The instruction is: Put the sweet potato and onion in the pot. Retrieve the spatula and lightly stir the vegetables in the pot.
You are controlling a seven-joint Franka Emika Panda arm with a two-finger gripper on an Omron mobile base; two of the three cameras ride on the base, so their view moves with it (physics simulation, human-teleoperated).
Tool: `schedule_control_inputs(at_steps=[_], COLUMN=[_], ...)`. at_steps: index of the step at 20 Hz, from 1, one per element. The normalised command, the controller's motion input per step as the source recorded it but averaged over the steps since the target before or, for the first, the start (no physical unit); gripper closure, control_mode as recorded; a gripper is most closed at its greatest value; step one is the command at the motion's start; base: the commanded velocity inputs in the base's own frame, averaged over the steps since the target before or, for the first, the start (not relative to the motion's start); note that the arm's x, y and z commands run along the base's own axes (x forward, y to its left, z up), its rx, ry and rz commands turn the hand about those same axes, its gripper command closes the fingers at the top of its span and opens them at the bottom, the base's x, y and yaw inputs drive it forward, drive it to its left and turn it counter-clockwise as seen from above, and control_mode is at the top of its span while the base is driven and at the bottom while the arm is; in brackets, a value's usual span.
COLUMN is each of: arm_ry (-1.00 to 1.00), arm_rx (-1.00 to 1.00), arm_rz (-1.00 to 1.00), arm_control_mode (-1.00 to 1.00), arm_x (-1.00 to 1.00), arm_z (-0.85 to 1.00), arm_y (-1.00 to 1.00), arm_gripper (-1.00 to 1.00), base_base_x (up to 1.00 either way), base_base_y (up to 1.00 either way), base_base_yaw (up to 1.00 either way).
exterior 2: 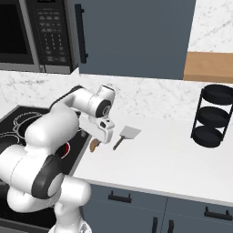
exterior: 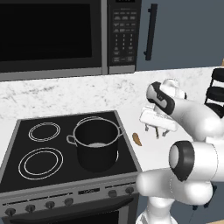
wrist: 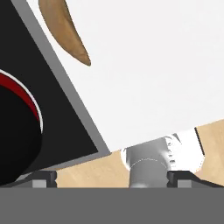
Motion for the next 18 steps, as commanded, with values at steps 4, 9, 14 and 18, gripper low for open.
schedule_control_inputs(at_steps=[4, 9, 14, 18], arm_ry=[-0.19, -0.12, 0.04, 0.09], arm_rx=[0.0, 0.0, 0.04, 0.07], arm_rz=[0.0, 0.0, 0.0, 0.0], arm_control_mode=[-1.0, -1.0, -1.0, -1.0], arm_x=[0.06, 0.31, 0.59, 0.64], arm_z=[-0.18, -0.27, -0.19, -0.24], arm_y=[0.17, 0.09, -0.01, 0.0], arm_gripper=[-1.0, -1.0, -1.0, -1.0], base_base_x=[0.0, 0.0, 0.0, 0.0], base_base_y=[0.0, 0.0, 0.0, 0.0], base_base_yaw=[0.0, 0.0, 0.0, 0.0])
